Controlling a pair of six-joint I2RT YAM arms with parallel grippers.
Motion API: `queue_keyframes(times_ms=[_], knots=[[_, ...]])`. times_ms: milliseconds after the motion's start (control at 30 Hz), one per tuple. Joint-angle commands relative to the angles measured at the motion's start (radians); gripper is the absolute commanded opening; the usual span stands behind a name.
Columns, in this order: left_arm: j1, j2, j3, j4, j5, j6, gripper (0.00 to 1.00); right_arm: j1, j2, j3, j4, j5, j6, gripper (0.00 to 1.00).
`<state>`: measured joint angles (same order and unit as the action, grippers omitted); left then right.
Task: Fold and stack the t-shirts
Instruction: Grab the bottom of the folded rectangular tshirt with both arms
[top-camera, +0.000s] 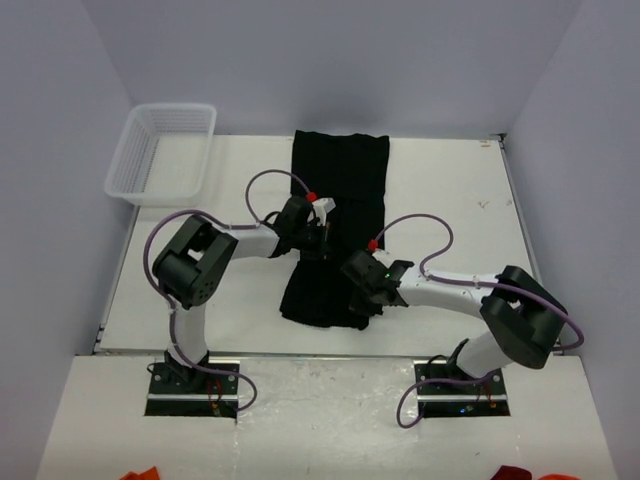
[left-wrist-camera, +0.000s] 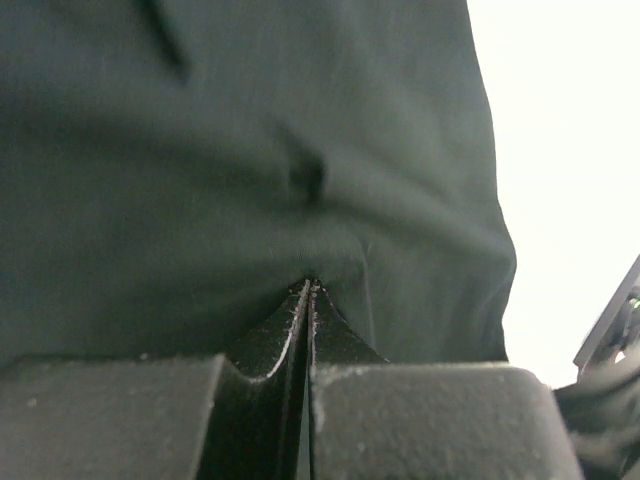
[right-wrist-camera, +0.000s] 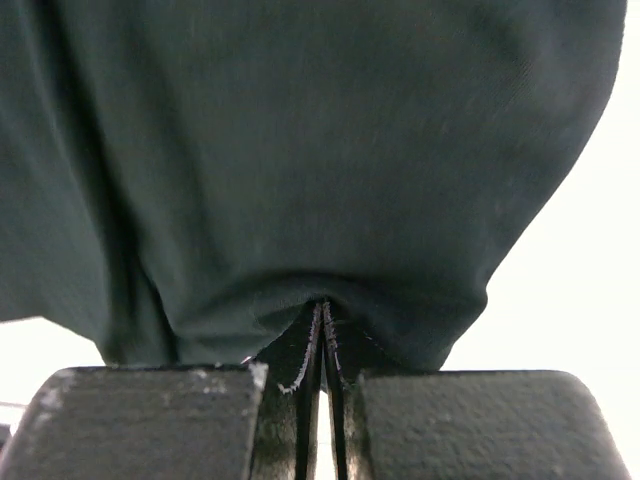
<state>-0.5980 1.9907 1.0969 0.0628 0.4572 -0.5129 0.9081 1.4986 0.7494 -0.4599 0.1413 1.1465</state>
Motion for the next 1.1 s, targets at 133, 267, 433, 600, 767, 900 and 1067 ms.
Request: queue_keyframes(times_ms=[133, 267, 433, 600, 767, 900, 1067], knots=[[-0.025, -0.173, -0.302, -0.12, -0.181, -0.004, 0.0, -0.063, 0.045, 0.004, -0.126, 0.152, -0.157, 0.0], [-0.034, -0.254, -0.371, -0.115, -0.201, -0.009, 0.0, -0.054, 0.012, 0.047, -0.172, 0.146, -0.2, 0.0], [-0.034, -0.254, -0.287, -0.172, -0.235, 0.033, 0.0, 0.015, -0.112, 0.031, -0.209, 0.165, -0.182, 0.0], [-0.034, -0.237, -0.22, -0.195, -0.226, 0.05, 0.0, 0.055, -0.184, 0.044, -0.301, 0.184, -0.156, 0.0], [-0.039, -0.243, -0.196, -0.201, -0.212, 0.062, 0.0, 0.124, -0.333, 0.019, -0.338, 0.193, -0.1, 0.09], [-0.065, -0.352, -0.235, -0.218, -0.256, 0.047, 0.0, 0.126, -0.478, -0.033, -0.358, 0.182, -0.059, 0.42], [-0.109, -0.576, -0.291, -0.302, -0.42, -0.009, 0.03, 0.117, -0.615, -0.137, -0.309, 0.208, 0.007, 0.71]])
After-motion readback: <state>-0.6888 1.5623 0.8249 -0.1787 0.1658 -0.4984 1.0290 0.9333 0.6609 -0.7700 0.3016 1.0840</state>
